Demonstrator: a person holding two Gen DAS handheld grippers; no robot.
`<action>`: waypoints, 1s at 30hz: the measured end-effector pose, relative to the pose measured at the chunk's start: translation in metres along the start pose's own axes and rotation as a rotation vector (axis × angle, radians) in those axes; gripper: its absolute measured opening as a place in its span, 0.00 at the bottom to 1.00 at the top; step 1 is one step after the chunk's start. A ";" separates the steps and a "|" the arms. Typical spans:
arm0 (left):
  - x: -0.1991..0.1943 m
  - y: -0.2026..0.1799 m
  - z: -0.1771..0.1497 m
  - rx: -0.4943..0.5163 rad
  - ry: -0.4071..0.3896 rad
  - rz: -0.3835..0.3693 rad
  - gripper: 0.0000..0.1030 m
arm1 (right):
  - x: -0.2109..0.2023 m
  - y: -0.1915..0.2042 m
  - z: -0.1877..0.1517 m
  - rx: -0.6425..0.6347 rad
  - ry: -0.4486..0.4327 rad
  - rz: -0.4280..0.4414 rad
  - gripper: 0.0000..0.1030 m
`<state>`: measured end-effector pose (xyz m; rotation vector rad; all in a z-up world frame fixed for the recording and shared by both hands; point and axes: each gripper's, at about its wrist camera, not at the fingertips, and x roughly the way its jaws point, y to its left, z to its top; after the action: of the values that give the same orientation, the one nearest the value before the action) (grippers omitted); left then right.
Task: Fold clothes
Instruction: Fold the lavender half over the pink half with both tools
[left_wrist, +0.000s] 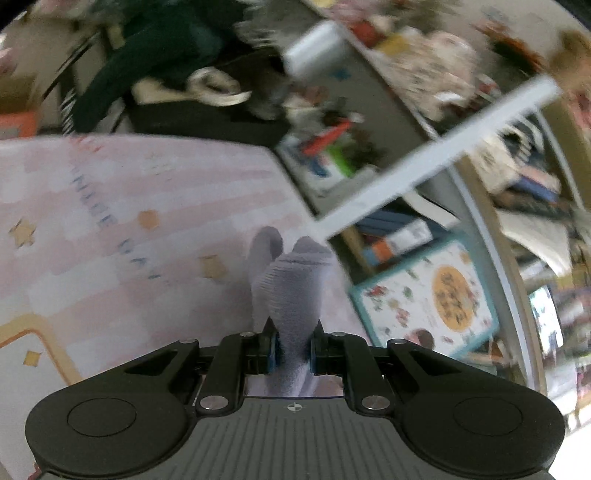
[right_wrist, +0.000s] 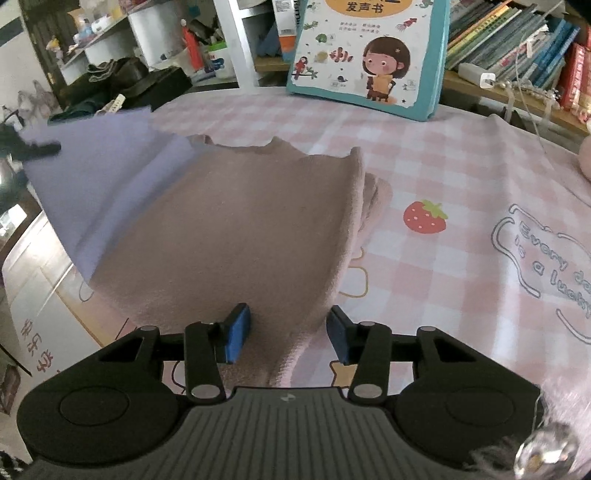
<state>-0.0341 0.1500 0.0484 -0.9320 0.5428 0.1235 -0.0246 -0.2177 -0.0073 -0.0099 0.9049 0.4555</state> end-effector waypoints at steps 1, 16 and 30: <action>-0.003 -0.012 -0.002 0.044 0.001 -0.008 0.14 | 0.000 0.001 0.000 -0.010 -0.002 0.003 0.43; -0.008 -0.167 -0.121 0.834 0.179 -0.034 0.14 | 0.003 -0.008 -0.004 -0.053 -0.010 0.088 0.43; 0.027 -0.153 -0.221 0.981 0.319 -0.014 0.59 | -0.022 -0.064 -0.013 0.073 0.081 0.188 0.57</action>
<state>-0.0463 -0.1195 0.0420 0.0108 0.7823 -0.2949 -0.0209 -0.2869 -0.0099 0.1248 1.0059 0.5995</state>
